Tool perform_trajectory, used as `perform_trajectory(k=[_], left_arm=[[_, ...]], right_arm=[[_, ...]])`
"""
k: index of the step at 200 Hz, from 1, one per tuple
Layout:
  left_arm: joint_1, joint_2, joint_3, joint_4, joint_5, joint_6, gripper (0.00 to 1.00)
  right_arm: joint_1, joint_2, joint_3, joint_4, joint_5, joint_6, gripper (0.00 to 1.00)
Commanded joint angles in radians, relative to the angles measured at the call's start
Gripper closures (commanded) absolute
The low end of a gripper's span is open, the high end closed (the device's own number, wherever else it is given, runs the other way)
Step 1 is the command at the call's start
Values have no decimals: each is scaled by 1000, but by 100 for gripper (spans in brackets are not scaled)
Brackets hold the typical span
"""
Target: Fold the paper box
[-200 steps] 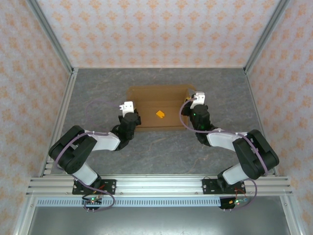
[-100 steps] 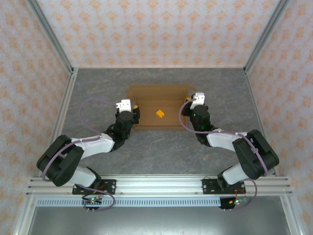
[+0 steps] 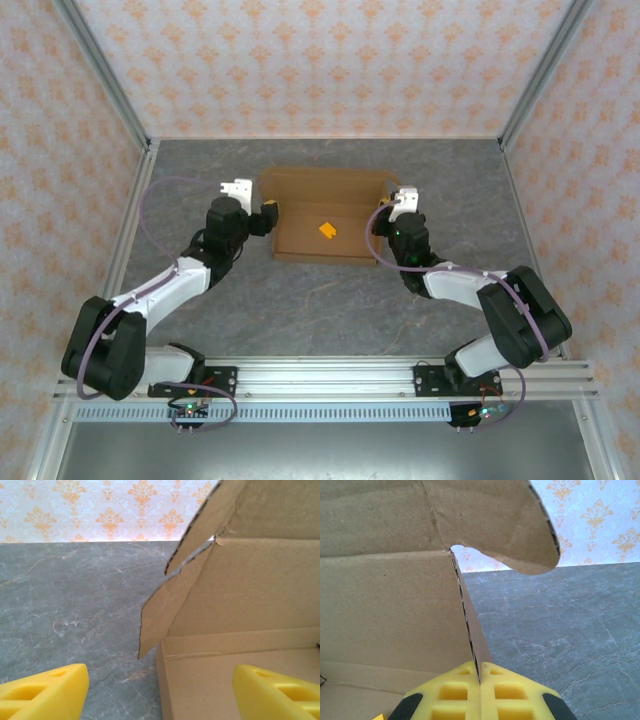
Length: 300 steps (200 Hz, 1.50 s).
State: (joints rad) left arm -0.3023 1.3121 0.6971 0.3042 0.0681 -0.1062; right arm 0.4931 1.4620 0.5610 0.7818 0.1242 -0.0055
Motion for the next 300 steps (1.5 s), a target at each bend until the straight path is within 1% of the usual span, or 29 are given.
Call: perform_trajectory(k=[1, 21, 34, 67, 93, 107, 127, 161, 175, 184, 200, 225, 256, 271, 300], left_arm=[[69, 30, 54, -74, 128, 70, 21], [131, 49, 88, -90, 229, 103, 19], [170, 67, 113, -99, 313, 118, 19], [208, 159, 227, -172, 443, 197, 19], [211, 227, 307, -213, 491, 240, 19], [214, 253, 338, -232, 497, 256, 22], [221, 285, 369, -245, 505, 264, 30], [225, 323, 410, -288, 532, 280, 52], [226, 323, 413, -287, 543, 275, 59], [225, 322, 415, -287, 548, 273, 65], [225, 319, 417, -290, 559, 265, 73], [223, 315, 414, -271, 578, 246, 83], [218, 323, 419, -252, 591, 228, 88], [211, 329, 426, -250, 593, 217, 92], [184, 326, 426, -229, 569, 160, 99]], right_arm=[[5, -10, 34, -15, 14, -16, 100], [7, -12, 42, -26, 17, -23, 100], [6, -8, 48, -28, 15, -25, 100], [6, 0, 58, -28, 14, -22, 100], [5, 4, 66, -32, 14, -24, 100], [6, 4, 69, -35, 15, -25, 100], [6, 5, 79, -42, 13, -27, 100], [6, 4, 89, -49, 12, -32, 100], [6, 3, 91, -50, 15, -32, 100], [6, 3, 92, -52, 15, -33, 100], [5, 0, 94, -59, 15, -31, 100], [6, 4, 99, -64, 17, -20, 100], [6, 8, 114, -86, 12, 4, 100], [6, 12, 123, -98, 9, 15, 100], [6, 18, 146, -138, 23, 49, 100]])
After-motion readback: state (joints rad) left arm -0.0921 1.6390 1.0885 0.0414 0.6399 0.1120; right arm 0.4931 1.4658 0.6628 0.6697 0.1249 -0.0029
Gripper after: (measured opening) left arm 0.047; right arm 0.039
